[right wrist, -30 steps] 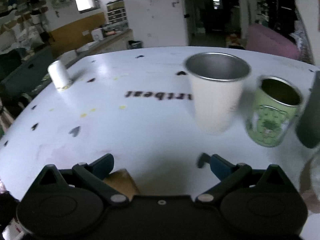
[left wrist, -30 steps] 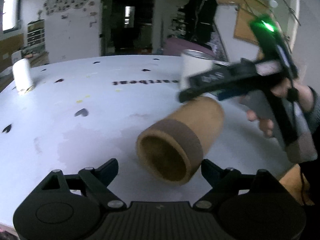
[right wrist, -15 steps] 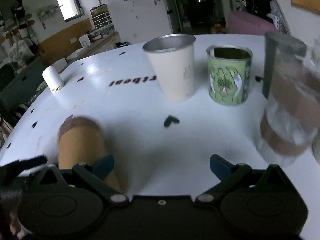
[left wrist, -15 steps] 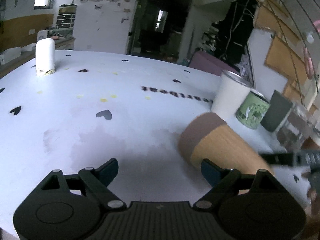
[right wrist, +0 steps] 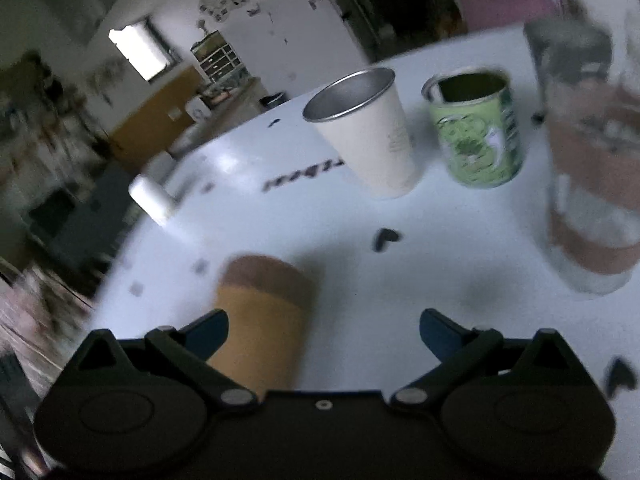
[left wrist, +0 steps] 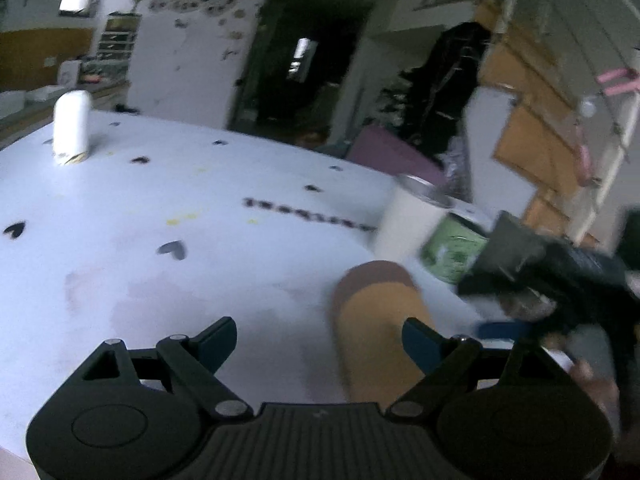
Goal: Flip cup upright
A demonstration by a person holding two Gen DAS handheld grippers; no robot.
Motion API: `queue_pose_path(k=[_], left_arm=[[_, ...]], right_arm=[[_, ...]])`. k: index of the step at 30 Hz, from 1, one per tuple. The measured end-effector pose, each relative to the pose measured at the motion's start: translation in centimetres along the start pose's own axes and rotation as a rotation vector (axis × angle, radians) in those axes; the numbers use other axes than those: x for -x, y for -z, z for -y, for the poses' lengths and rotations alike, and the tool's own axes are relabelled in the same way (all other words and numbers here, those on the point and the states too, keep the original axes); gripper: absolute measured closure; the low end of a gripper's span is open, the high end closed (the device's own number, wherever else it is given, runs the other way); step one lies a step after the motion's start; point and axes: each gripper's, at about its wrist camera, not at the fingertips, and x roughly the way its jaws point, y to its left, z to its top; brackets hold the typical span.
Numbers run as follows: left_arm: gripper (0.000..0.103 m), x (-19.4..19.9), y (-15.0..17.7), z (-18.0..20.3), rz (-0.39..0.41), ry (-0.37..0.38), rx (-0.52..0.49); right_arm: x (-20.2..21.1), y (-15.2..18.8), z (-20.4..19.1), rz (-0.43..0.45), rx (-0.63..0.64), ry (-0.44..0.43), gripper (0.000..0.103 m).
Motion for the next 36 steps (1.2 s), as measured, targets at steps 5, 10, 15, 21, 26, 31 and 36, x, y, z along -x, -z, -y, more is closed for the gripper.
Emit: queue_pose_path(k=[5, 10, 15, 21, 26, 31, 36], left_arm=[[0.012, -0.6, 0.7, 1.6, -0.049, 0.031, -0.044], [0.013, -0.7, 1.2, 1.8, -0.048, 0.043, -0.045], [0.012, -0.7, 1.4, 1.6, -0.055, 0.052, -0.042], [0.017, -1.5, 1.2, 2.7, -0.051, 0.11, -0.052], [0.042, -2.9, 0.7, 5.4, -0.057, 0.206, -0.117], [0.056, -6.2, 0.4, 7.5, -0.09, 0.226, -0.162], [0.061, -9.9, -0.1, 8.5, -0.085, 0.262, -0.125]], right_arm=[[-3.5, -2.4, -1.4, -0.126, -0.025, -0.037, 0.0], [-7.1, -3.2, -2.4, -0.234, -0.016, 0.002, 0.003], [-8.1, -3.2, -2.3, -0.277, -0.02, -0.007, 0.028], [-4.9, -3.1, -3.5, -0.203, 0.112, 0.002, 0.028], [-0.8, -3.6, -4.0, -0.094, 0.221, 0.049, 0.029], [2.4, -4.4, -3.6, -0.002, 0.308, 0.133, 0.03], [3.3, -4.7, -2.9, 0.061, 0.359, 0.242, 0.03]])
